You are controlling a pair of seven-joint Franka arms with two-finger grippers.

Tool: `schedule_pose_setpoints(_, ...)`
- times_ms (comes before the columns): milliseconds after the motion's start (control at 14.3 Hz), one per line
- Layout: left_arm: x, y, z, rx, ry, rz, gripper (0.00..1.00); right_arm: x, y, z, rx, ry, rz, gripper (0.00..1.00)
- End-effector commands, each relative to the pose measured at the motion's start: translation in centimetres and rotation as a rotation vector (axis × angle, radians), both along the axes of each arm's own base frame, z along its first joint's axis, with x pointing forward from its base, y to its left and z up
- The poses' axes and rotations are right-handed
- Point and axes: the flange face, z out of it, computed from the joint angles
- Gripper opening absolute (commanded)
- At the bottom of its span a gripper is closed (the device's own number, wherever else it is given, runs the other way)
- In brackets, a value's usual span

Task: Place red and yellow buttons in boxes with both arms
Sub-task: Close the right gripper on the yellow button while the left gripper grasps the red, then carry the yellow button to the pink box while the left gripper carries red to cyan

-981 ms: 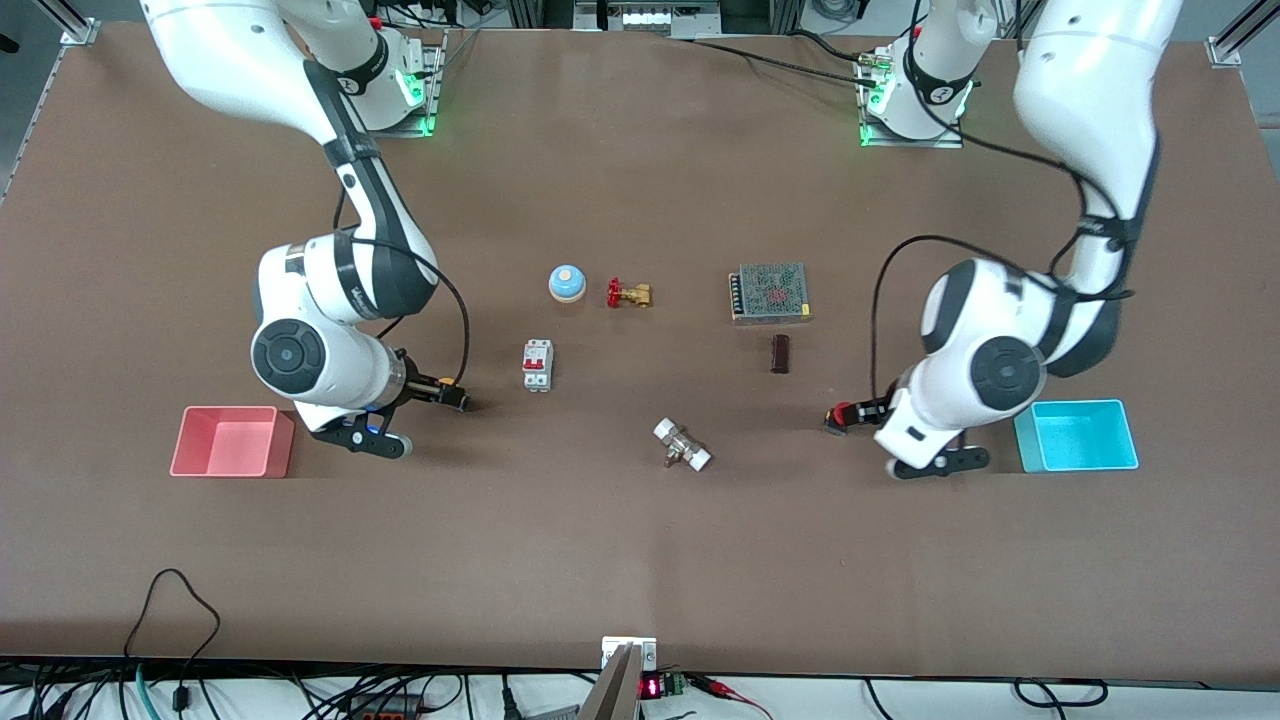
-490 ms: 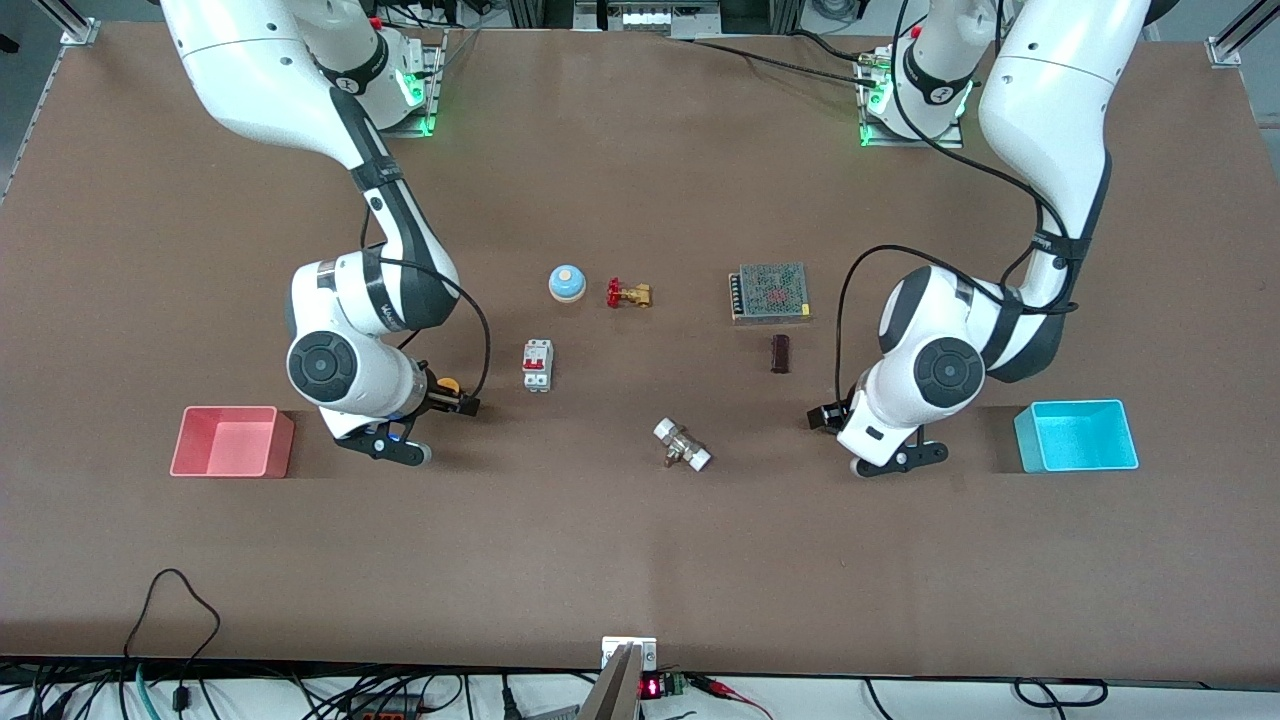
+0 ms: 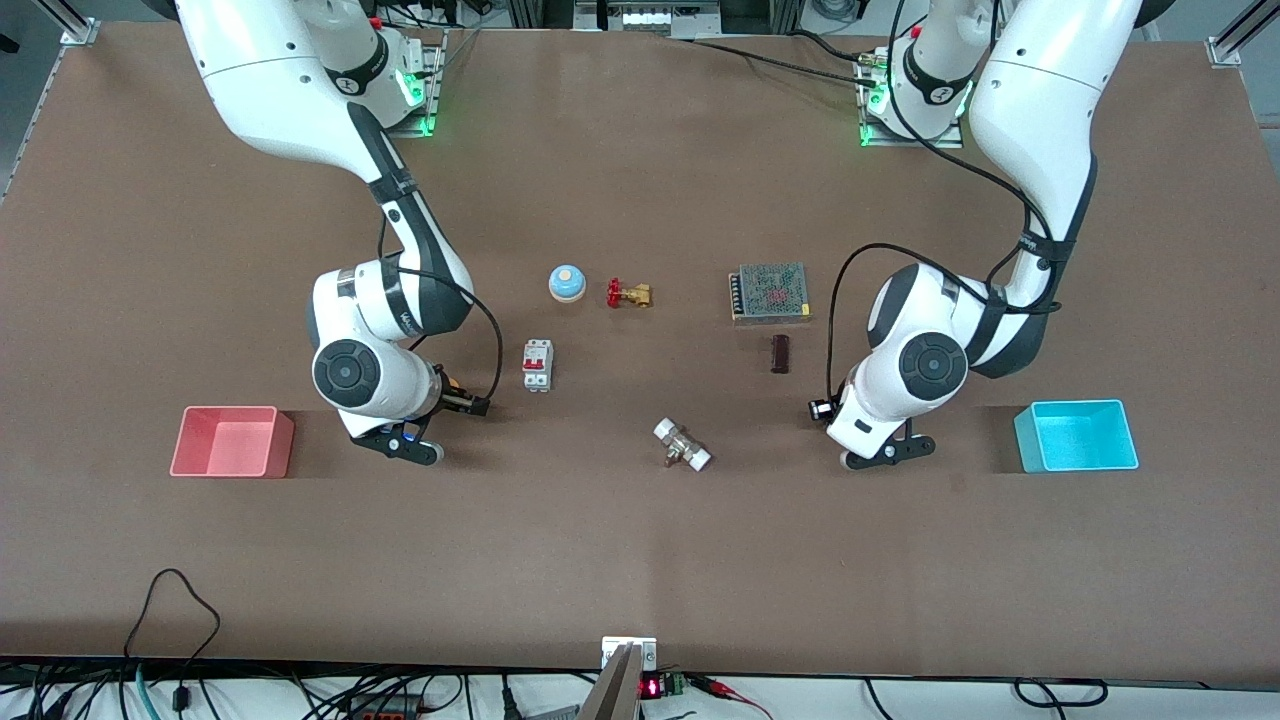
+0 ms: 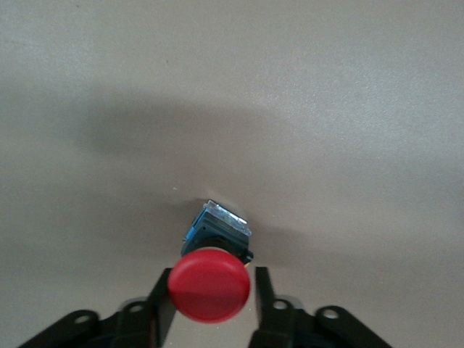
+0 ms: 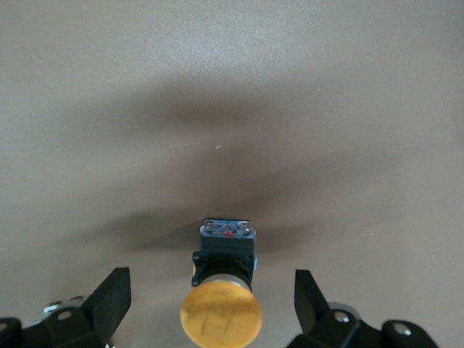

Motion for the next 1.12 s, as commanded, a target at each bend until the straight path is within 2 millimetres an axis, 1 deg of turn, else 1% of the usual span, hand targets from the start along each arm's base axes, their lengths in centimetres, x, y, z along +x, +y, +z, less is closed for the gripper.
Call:
schedule_pose_setpoints(0,0.1,0.3,0.3,0.000,-0.010,0.009,0.36,-0.3,0.0,-0.8,-0.002,0.016,-0.020,1.00)
schedule_pose_setpoints(70,0.2,0.5,0.4,-0.001,-0.013,0.006,0.33,-0.3,-0.1,-1.1,-0.005,0.020,-0.020,1.00)
schedule_pose_setpoints(210,0.7,1.1,1.4,-0.004,-0.026,0.005,0.28,-0.4,-0.2,-1.3,-0.007,0.026,-0.021,1.00)
schedule_pose_setpoints(280,1.2,2.0,2.2,-0.004,-0.039,0.002,0.28,-0.5,-0.2,-1.4,-0.008,0.027,-0.021,1.00)
schedule_pose_setpoints(350,1.5,3.0,3.2,-0.009,-0.051,-0.013,0.28,-0.4,-0.4,-1.4,-0.009,0.028,-0.023,0.96)
schedule_pose_setpoints(561,2.2,7.0,6.0,-0.013,-0.039,-0.064,0.28,-0.4,-0.4,-1.4,-0.009,0.028,-0.013,0.50)
schedule_pose_setpoints(631,2.7,8.5,6.7,-0.019,-0.046,-0.073,0.28,-0.5,-0.4,-1.4,-0.010,0.029,-0.008,0.40)
schedule_pose_setpoints(701,2.9,9.7,7.0,-0.020,-0.044,-0.083,0.28,-0.5,-0.4,-1.4,-0.010,0.029,-0.008,0.30)
schedule_pose_setpoints(771,3.0,11.0,7.6,-0.021,-0.043,-0.092,0.28,-0.4,-0.5,-1.4,-0.010,0.030,-0.005,0.23)
schedule_pose_setpoints(911,3.2,14.0,8.3,-0.025,-0.042,-0.123,0.28,-0.1,-0.8,-1.0,-0.004,0.022,-0.008,0.16)
schedule_pose_setpoints(981,3.3,16.1,9.0,-0.028,-0.039,-0.138,0.28,0.2,-0.8,-0.3,-0.003,0.010,0.001,0.15)
schedule_pose_setpoints(1051,3.2,17.7,9.6,-0.032,-0.034,-0.161,0.28,0.6,-0.9,0.2,-0.003,-0.003,0.005,0.14)
